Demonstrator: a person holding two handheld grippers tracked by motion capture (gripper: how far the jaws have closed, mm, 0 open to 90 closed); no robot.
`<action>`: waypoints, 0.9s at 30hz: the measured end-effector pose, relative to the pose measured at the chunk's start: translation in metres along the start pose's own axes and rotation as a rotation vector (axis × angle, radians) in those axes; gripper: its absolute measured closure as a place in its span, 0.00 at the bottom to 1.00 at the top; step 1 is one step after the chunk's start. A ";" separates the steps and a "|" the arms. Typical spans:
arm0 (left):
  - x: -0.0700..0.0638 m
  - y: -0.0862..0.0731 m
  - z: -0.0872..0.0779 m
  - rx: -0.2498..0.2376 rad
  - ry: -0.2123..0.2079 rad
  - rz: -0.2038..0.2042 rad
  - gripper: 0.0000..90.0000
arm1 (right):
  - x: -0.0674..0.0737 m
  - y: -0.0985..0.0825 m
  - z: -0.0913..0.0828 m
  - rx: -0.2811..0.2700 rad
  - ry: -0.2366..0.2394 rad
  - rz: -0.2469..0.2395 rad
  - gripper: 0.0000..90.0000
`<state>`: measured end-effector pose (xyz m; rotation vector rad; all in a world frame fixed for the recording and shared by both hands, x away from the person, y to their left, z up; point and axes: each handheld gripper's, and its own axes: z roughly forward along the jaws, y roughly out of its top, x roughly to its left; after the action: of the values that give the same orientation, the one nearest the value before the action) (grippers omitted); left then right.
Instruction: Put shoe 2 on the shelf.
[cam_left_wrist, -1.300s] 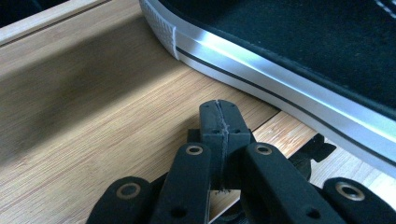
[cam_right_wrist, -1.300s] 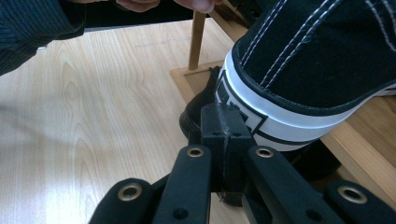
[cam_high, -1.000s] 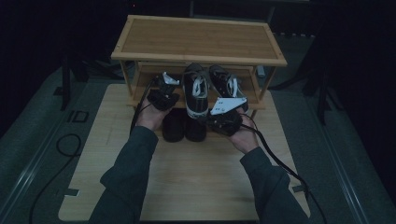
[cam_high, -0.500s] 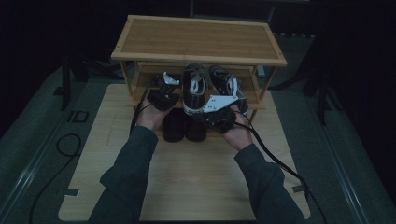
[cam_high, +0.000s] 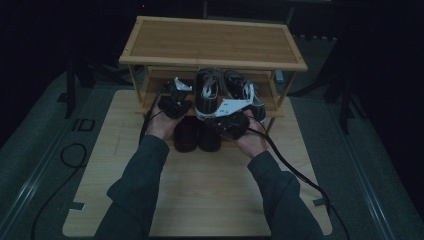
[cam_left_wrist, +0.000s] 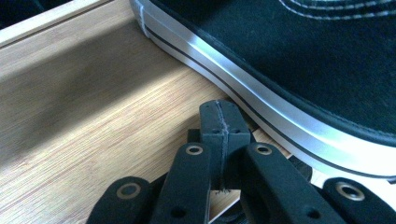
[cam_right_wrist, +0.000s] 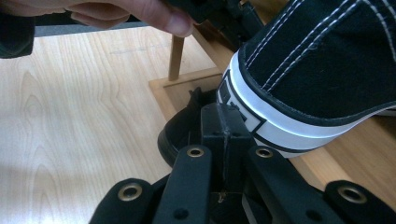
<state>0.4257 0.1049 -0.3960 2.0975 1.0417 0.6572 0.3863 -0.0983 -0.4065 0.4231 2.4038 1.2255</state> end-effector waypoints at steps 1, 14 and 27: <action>0.000 0.000 0.000 0.000 -0.001 -0.001 1.00 | 0.000 0.001 0.000 0.004 -0.005 -0.006 1.00; 0.000 0.000 0.000 -0.002 -0.003 -0.004 1.00 | 0.003 0.003 0.007 0.017 -0.034 -0.022 1.00; 0.000 0.000 0.000 -0.002 -0.001 -0.001 1.00 | -0.004 0.000 0.005 0.026 -0.055 -0.011 1.00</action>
<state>0.4257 0.1054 -0.3962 2.0948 1.0416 0.6566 0.3921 -0.0968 -0.4085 0.4446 2.3742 1.1640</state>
